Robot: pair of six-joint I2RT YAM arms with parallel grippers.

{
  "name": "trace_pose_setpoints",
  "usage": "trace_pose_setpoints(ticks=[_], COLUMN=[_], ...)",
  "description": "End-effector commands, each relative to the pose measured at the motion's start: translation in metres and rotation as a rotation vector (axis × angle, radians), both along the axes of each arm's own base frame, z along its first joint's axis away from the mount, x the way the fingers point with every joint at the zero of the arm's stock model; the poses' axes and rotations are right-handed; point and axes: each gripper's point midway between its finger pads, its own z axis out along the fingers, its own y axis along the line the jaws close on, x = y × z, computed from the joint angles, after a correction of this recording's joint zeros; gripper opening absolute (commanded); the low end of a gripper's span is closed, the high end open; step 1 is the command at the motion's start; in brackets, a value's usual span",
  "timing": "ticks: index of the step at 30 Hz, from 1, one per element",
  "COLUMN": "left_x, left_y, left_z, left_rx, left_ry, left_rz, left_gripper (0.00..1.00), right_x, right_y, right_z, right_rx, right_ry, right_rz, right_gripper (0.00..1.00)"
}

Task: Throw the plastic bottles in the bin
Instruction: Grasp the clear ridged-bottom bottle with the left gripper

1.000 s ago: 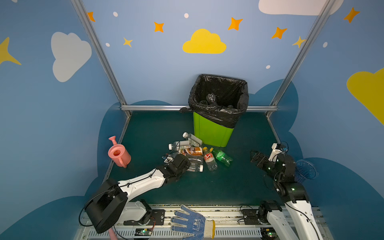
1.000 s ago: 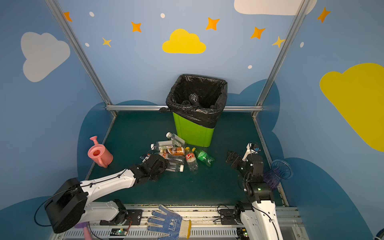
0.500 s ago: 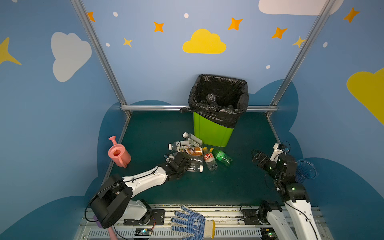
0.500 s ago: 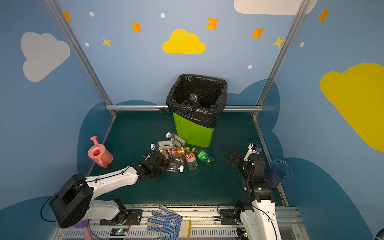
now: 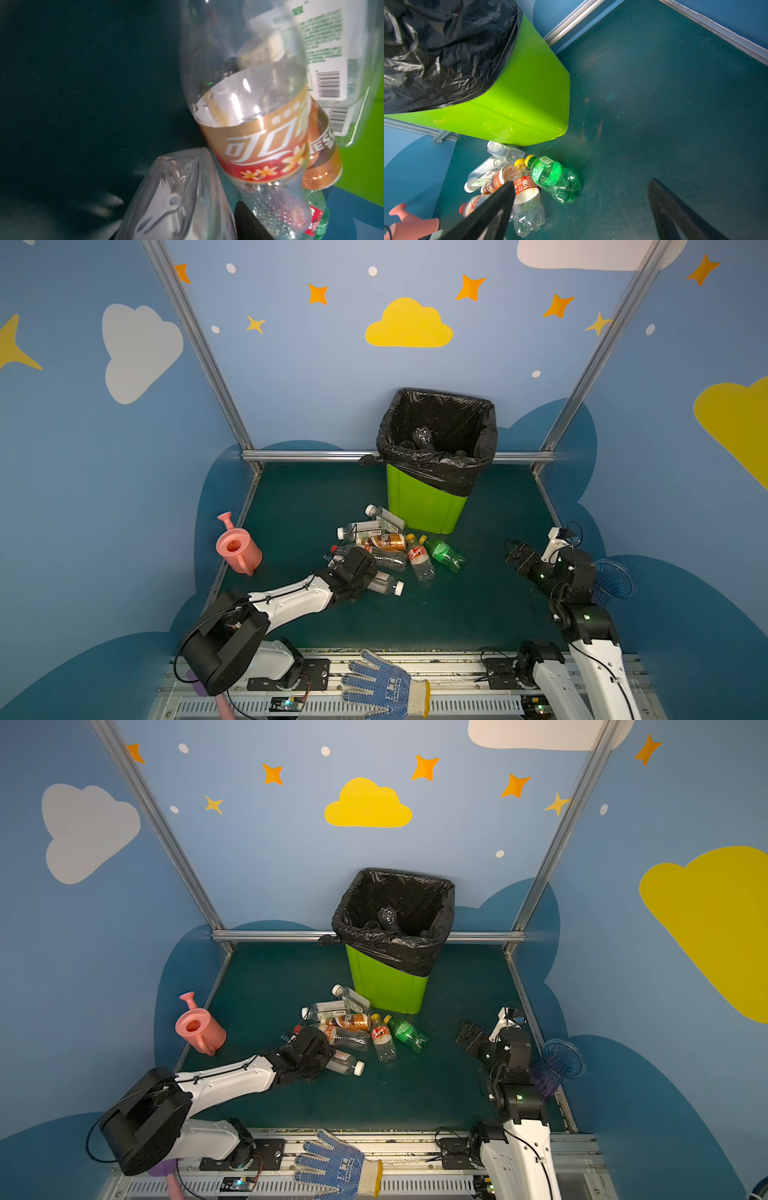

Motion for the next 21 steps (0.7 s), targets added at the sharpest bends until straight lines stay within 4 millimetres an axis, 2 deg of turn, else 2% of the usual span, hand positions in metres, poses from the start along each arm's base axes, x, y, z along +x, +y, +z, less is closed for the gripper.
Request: trace_pose_setpoints(ticks=[1,11,13,18,21], left_x=[-0.001,0.002,0.001,-0.002,-0.002], left_y=[0.002,-0.004,-0.003,0.003,0.007], left_z=[-0.007,-0.018,-0.017,-0.013,-0.005], left_rx=[0.006,-0.059,-0.066,-0.074,-0.070], left_ry=[0.020,0.022,0.020,-0.002,-0.025], left_rz=[0.010,0.038,0.043,0.063,0.071], left_gripper=[0.68,0.67,0.64,0.51,0.49], right_x=[-0.002,-0.003,-0.003,-0.003,-0.002], right_y=[0.001,-0.002,-0.003,-0.003,-0.003], right_z=[-0.005,-0.005,-0.005,-0.006,-0.006], right_rx=[0.010,0.004,0.008,0.014,0.015], right_ry=[0.022,0.032,0.032,0.034,0.037], right_rz=[0.003,-0.005,-0.007,-0.009,-0.008], right_gripper=[0.98,0.98,0.98,0.98,0.98])
